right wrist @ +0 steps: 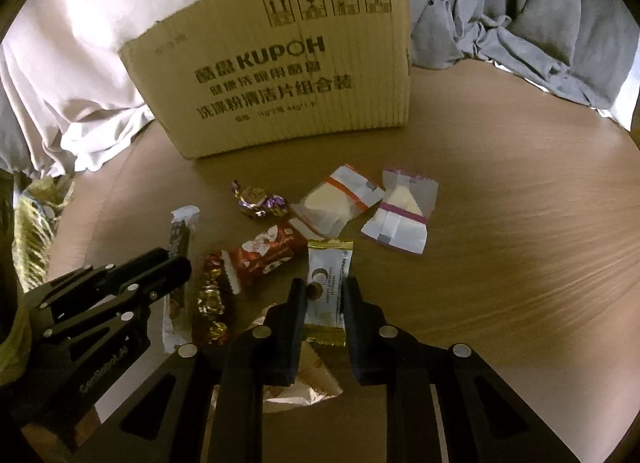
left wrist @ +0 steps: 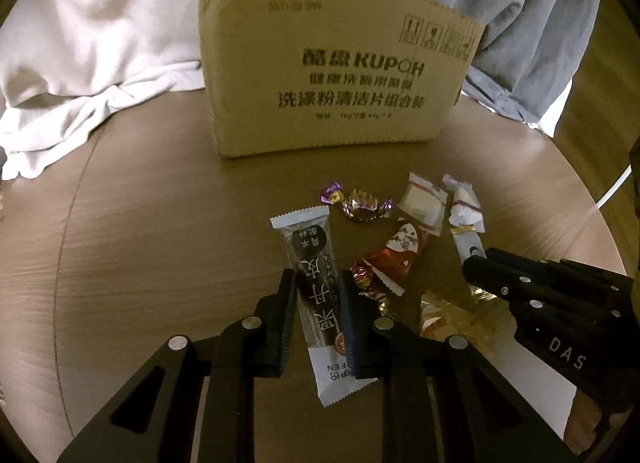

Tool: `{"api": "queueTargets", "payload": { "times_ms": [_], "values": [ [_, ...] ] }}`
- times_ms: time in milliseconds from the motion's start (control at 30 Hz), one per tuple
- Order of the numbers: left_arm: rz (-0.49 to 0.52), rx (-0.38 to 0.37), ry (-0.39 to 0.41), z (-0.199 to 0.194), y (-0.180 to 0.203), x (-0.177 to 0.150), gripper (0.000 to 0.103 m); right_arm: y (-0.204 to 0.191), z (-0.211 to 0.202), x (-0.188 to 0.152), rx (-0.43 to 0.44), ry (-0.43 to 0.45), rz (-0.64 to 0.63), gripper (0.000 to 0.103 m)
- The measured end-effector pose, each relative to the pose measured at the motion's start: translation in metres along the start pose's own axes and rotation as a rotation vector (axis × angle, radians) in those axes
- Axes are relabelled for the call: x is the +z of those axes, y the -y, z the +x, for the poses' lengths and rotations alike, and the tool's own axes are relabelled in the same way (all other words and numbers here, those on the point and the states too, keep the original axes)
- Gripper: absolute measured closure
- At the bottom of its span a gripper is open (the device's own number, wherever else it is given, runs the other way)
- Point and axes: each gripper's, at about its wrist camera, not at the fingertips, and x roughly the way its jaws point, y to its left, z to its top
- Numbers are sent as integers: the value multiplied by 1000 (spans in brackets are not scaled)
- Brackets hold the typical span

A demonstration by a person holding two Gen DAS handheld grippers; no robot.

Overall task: Organize snacks
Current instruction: 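Grasp the white-wrapped bar with the left tool while the right tool grasps the small white-gold packet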

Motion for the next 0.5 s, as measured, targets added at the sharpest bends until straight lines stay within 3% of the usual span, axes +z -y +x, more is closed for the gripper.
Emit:
{"api": "queueTargets", "payload": {
  "times_ms": [500],
  "values": [
    [-5, -12, 198, -80, 10, 30, 82, -15, -63, 17, 91, 147, -25, 83]
  ]
}}
